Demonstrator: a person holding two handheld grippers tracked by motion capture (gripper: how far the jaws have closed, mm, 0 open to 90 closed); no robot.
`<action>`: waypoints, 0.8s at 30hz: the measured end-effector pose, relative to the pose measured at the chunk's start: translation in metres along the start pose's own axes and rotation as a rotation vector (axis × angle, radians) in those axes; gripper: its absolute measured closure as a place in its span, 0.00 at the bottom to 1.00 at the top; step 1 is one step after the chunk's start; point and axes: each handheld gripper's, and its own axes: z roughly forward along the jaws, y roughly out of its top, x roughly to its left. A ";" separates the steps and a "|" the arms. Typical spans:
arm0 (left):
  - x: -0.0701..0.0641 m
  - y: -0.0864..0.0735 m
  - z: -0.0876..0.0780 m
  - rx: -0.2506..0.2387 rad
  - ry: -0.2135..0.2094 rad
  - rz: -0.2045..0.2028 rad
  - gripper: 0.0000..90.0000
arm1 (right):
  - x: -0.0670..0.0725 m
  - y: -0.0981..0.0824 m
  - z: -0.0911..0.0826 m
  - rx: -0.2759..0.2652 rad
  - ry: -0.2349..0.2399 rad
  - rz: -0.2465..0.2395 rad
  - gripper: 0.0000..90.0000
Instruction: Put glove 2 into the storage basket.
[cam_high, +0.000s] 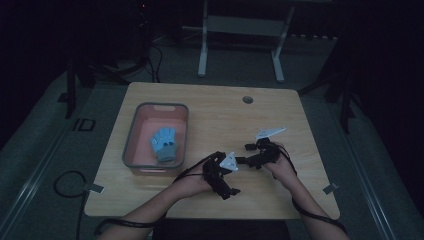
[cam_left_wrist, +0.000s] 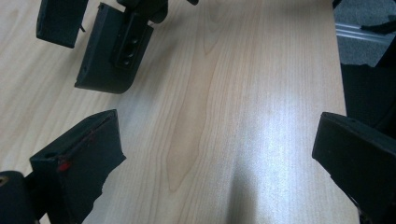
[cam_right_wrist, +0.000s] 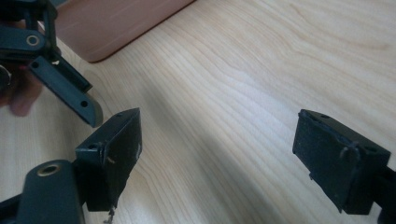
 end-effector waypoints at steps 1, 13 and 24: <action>0.000 -0.001 0.002 0.001 -0.003 -0.004 0.02 | -0.001 -0.003 0.001 -0.001 0.000 0.002 0.17; 0.000 -0.013 0.018 0.015 -0.029 -0.022 0.02 | -0.003 -0.024 0.008 0.036 -0.014 0.009 0.18; -0.003 -0.016 0.024 0.018 -0.033 -0.016 0.02 | -0.001 -0.032 0.005 0.018 -0.039 0.000 0.18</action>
